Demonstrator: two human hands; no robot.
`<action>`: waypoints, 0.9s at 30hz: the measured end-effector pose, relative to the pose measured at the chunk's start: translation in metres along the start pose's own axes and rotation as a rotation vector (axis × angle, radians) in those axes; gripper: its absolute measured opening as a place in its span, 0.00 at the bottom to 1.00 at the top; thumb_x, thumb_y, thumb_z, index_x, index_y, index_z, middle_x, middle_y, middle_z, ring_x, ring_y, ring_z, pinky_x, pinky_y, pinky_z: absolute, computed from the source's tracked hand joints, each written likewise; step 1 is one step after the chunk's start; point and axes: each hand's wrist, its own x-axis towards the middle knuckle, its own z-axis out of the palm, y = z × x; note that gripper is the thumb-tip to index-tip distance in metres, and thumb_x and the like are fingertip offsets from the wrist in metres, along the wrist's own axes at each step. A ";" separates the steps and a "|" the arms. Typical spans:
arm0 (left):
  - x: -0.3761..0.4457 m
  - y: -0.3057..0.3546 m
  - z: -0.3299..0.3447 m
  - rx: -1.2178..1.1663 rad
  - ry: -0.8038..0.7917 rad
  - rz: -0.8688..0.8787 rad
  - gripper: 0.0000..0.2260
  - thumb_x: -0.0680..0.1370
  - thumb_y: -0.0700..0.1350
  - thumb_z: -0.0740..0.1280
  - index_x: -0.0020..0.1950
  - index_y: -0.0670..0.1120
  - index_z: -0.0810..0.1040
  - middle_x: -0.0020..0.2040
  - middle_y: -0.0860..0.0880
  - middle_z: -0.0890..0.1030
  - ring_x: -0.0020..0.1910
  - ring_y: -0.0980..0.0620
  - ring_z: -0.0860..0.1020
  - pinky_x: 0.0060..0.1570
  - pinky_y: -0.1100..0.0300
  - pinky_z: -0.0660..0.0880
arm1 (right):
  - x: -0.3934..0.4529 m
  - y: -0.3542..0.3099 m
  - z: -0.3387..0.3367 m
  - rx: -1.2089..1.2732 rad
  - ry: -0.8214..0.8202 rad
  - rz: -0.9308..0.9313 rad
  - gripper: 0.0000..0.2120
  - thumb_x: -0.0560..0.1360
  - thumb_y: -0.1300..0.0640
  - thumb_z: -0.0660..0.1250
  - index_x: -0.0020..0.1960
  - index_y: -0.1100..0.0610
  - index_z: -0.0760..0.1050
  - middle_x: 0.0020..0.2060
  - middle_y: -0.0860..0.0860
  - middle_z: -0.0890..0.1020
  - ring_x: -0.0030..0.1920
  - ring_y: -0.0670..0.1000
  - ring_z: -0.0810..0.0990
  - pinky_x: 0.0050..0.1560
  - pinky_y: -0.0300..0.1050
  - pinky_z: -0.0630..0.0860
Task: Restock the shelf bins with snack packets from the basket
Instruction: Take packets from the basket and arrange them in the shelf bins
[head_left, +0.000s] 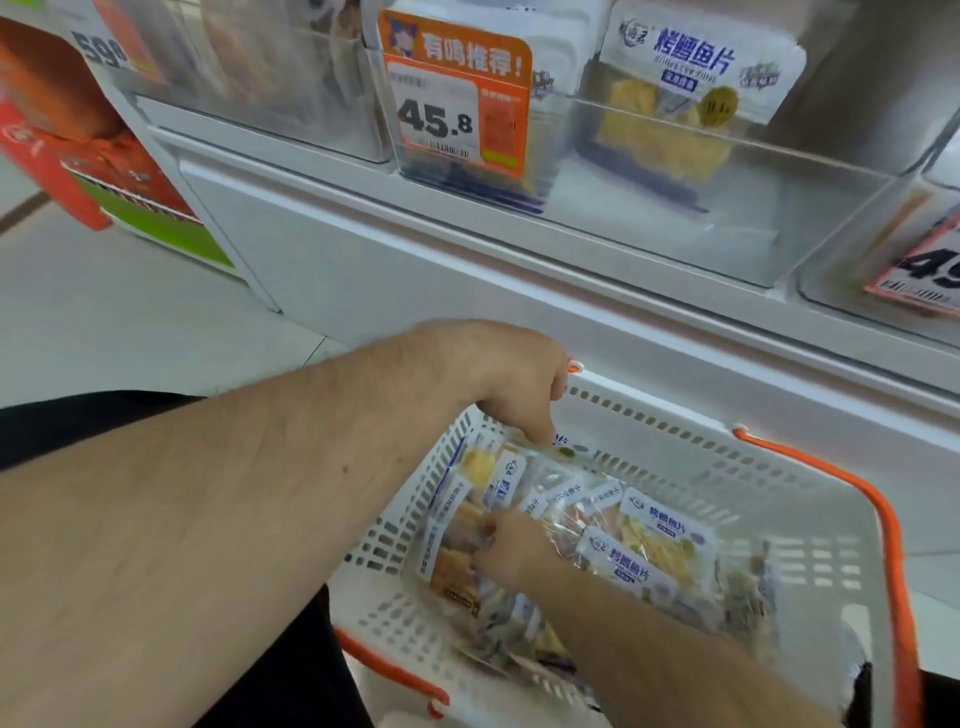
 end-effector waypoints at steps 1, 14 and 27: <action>0.001 0.000 0.001 -0.005 -0.001 0.001 0.13 0.75 0.51 0.72 0.50 0.50 0.68 0.47 0.51 0.70 0.44 0.50 0.68 0.46 0.57 0.69 | 0.002 0.000 0.002 0.010 0.008 0.005 0.09 0.74 0.58 0.68 0.52 0.62 0.78 0.45 0.57 0.81 0.42 0.53 0.79 0.40 0.47 0.78; -0.008 0.013 -0.005 -0.057 0.065 -0.014 0.24 0.76 0.53 0.72 0.71 0.50 0.71 0.67 0.53 0.75 0.60 0.53 0.76 0.51 0.61 0.71 | -0.015 -0.021 -0.034 0.002 0.008 -0.009 0.04 0.78 0.58 0.63 0.46 0.57 0.74 0.38 0.51 0.76 0.44 0.53 0.75 0.44 0.44 0.74; -0.014 0.005 -0.010 -0.235 0.254 -0.056 0.44 0.70 0.61 0.75 0.79 0.50 0.56 0.76 0.49 0.65 0.68 0.48 0.72 0.65 0.53 0.72 | -0.133 0.010 -0.199 0.176 0.321 -0.212 0.09 0.80 0.66 0.61 0.43 0.60 0.75 0.37 0.47 0.77 0.36 0.35 0.79 0.40 0.31 0.73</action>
